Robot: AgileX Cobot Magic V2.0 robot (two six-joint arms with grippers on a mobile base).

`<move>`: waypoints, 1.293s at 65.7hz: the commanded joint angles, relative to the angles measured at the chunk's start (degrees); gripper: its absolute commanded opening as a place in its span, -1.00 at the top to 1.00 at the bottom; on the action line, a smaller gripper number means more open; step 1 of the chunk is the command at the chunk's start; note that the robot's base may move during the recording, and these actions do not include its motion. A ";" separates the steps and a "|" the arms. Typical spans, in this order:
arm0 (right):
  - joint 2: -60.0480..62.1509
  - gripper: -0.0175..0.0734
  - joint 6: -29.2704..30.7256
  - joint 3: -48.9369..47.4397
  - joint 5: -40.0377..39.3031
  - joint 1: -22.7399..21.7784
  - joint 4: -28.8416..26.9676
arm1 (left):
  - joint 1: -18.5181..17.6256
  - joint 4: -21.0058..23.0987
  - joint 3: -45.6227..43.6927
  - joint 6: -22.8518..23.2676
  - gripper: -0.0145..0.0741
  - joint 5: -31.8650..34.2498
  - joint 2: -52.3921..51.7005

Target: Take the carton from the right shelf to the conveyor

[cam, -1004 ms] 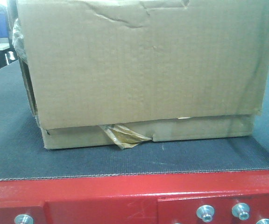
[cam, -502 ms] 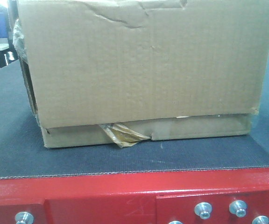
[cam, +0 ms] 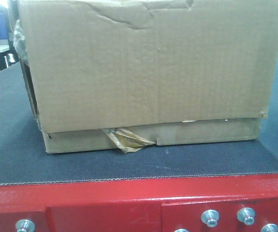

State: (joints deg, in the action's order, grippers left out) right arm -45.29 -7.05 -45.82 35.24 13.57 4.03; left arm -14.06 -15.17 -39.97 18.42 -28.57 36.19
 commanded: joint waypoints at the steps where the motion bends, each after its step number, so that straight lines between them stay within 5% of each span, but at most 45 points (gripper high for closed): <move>1: 6.05 0.76 0.48 6.24 -5.06 -0.31 0.91 | 0.23 0.39 4.12 0.25 0.67 3.94 -5.45; 20: 31.08 0.76 0.48 20.12 -7.46 -0.31 0.91 | 0.23 0.39 10.39 0.25 0.67 3.92 -21.22; 36: 45.09 0.76 0.48 21.37 -8.09 -0.31 1.04 | 0.23 0.15 10.52 0.25 0.67 3.82 -27.46; 85: 45.29 0.76 0.48 21.27 -8.77 -0.31 1.14 | 0.23 0.05 10.52 0.25 0.67 3.81 -28.02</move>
State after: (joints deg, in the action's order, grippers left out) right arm -0.28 -6.95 -24.65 27.87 13.54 4.59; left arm -14.06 -15.07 -29.52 18.56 -26.20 8.50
